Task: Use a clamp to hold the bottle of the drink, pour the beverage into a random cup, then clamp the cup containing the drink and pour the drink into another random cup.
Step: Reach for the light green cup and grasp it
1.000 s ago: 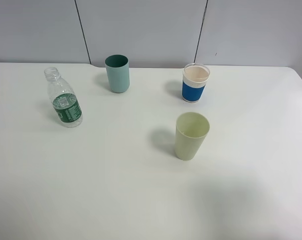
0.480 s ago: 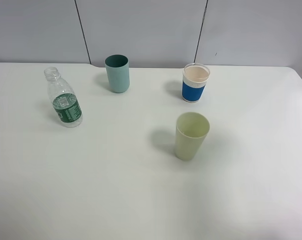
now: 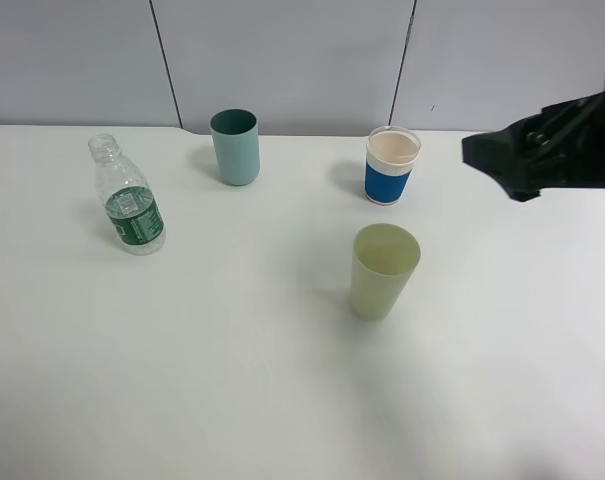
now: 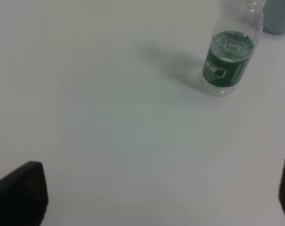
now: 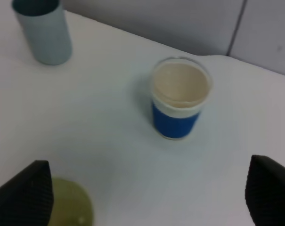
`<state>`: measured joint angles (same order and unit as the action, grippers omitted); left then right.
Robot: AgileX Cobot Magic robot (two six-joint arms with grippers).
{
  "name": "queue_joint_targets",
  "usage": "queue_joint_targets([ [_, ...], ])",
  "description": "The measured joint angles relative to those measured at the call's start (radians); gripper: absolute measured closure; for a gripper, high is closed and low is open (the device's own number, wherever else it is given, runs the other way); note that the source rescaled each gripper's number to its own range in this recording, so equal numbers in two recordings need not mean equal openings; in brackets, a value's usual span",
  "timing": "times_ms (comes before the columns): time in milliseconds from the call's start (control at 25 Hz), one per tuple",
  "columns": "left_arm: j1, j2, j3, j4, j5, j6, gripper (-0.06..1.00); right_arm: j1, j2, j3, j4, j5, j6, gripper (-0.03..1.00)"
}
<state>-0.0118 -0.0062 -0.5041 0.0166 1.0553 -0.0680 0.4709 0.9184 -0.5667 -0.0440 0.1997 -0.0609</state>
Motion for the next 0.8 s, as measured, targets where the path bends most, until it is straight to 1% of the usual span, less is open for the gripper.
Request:
queue_joint_targets([
  [120,0.0,0.0,0.0,0.0,0.0,0.0,-0.06,0.091,0.027,0.0,-0.007,-0.034,0.0,0.43],
  [160,0.0,0.0,0.0,0.0,0.0,0.0,-0.06,0.117,0.032,0.0,-0.007,-0.041,0.0,0.38],
  [200,0.0,0.0,0.0,0.0,0.0,0.0,-0.06,0.134,0.035,0.0,-0.007,-0.042,0.0,0.33],
  [280,0.0,0.0,0.0,0.0,0.0,0.0,-0.06,0.165,0.034,0.0,-0.007,-0.042,0.004,0.13],
  [320,0.0,0.0,0.0,0.0,0.0,0.0,-0.06,0.174,0.034,0.0,-0.007,-0.042,0.009,0.07],
  [360,0.0,0.0,0.0,0.0,0.0,0.0,-0.06,0.183,0.034,0.0,-0.007,-0.038,0.014,0.04],
  [440,0.0,0.0,0.0,0.0,0.0,0.0,-0.06,0.192,0.034,0.0,-0.008,-0.025,0.03,0.0],
  [520,0.0,0.0,0.0,0.0,0.0,0.0,-0.06,0.194,0.034,0.0,-0.008,0.004,0.039,-0.02],
  [800,0.0,0.0,0.0,0.0,0.0,0.0,-0.06,0.195,0.039,0.0,-0.02,0.074,0.111,-0.02],
])
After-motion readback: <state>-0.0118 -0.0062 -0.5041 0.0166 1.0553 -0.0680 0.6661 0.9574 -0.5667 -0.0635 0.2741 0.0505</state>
